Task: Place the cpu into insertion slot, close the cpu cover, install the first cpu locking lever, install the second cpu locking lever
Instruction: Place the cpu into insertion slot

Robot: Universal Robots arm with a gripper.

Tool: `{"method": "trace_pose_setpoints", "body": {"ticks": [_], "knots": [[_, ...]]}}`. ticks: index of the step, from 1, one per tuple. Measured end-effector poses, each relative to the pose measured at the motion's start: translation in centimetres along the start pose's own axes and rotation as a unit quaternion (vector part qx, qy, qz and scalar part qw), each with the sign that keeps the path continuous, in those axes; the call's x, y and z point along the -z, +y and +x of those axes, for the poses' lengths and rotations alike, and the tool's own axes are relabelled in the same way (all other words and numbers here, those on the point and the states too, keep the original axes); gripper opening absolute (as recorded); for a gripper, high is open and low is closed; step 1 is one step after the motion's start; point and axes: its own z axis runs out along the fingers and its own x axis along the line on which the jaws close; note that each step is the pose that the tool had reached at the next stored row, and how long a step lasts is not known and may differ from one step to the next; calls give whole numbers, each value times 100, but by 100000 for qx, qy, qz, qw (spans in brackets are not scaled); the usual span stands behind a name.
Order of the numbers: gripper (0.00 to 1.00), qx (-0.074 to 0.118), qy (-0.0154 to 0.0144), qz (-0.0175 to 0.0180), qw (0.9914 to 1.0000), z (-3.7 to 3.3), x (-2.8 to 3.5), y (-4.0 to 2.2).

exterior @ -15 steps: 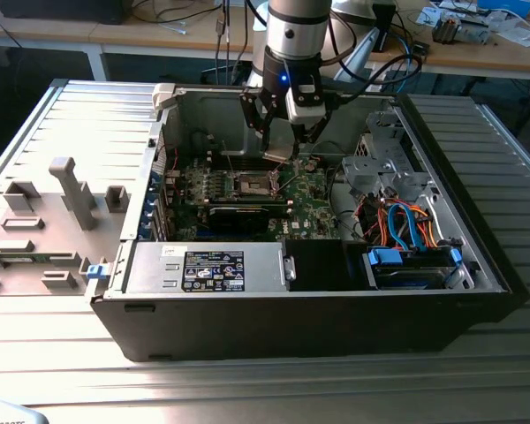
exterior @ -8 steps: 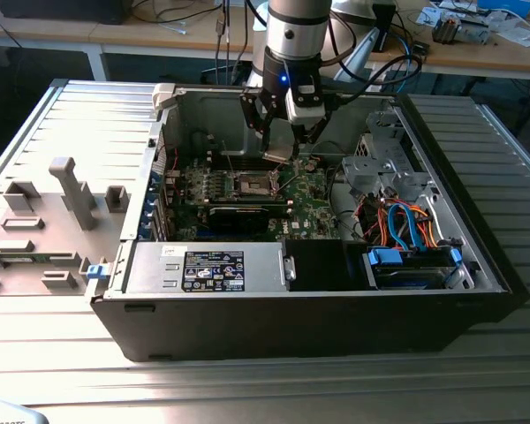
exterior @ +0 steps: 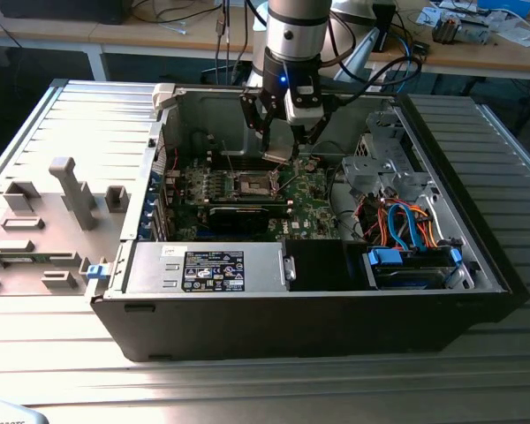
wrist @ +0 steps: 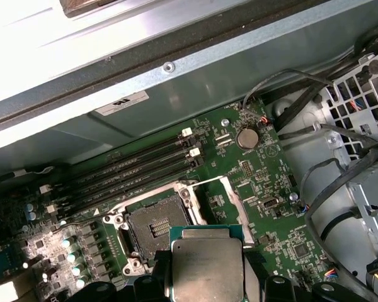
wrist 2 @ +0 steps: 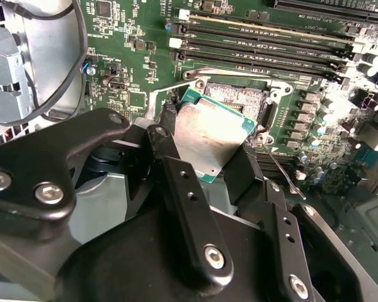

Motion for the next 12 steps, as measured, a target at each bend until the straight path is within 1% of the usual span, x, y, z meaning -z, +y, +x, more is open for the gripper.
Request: {"method": "trace_pose_setpoints", "body": {"ticks": [4, 12], "knots": [[55, -530, -10, -2, 99999, 0, -4, 0], [55, -834, -17, -2, 99997, 1, -9, -1]]}}
